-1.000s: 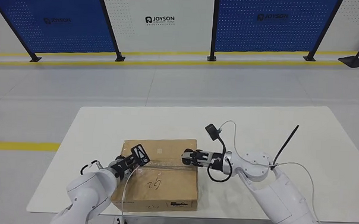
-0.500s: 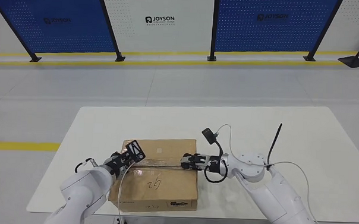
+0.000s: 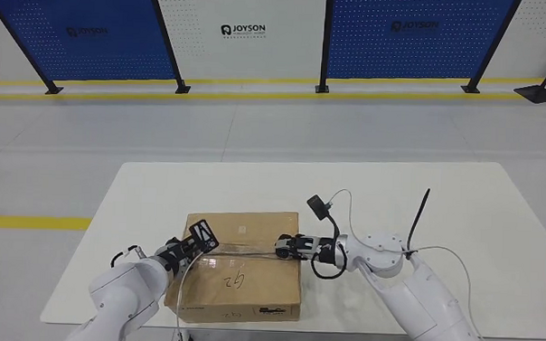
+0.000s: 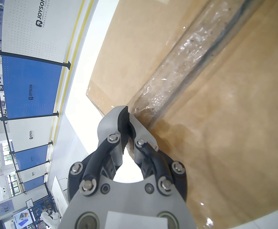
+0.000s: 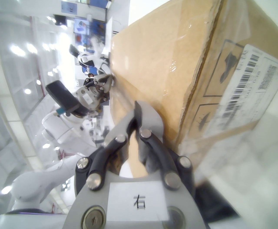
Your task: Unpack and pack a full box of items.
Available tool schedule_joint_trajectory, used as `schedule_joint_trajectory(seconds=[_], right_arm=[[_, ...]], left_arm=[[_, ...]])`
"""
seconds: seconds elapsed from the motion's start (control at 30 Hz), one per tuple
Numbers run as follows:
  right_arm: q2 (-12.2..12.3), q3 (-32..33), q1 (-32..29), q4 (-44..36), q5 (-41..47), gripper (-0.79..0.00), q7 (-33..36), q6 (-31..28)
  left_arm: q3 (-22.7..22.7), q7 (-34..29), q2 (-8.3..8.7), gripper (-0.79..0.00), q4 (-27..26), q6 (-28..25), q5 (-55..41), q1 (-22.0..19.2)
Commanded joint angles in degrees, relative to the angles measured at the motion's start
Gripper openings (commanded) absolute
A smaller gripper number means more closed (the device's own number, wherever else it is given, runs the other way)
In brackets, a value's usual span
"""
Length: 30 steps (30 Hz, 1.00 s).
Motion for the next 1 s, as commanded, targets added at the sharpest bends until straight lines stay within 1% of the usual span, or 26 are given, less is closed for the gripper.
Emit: schedule_joint_trajectory(seconds=[0.0, 0.23, 0.5, 0.97], right_arm=[[0.02, 0.02, -0.08, -0.04, -0.15, -0.785, 0.12, -0.02], [0.07, 0.23, 0.02, -0.19, -0.53, -0.785, 0.62, 0.22], [0.12, 0.34, -0.09, -2.84, -0.29, -0.785, 1.78, -0.43], [0.02, -0.51, -0.19, -0.9, -1.33, -0.785, 2.49, 0.35]], left_arm=[[-0.01, 0.06, 0.0, -0.785, 0.1, 0.04, 0.09, 0.18], [0.03, 0.1, 0.01, -0.785, 0.16, 0.13, 0.18, 0.27], [0.15, 0.45, -0.01, -0.785, 0.39, 0.24, -0.1, 0.15], [0.16, 0.25, 0.02, -0.785, 0.59, 0.12, 0.02, -0.51]])
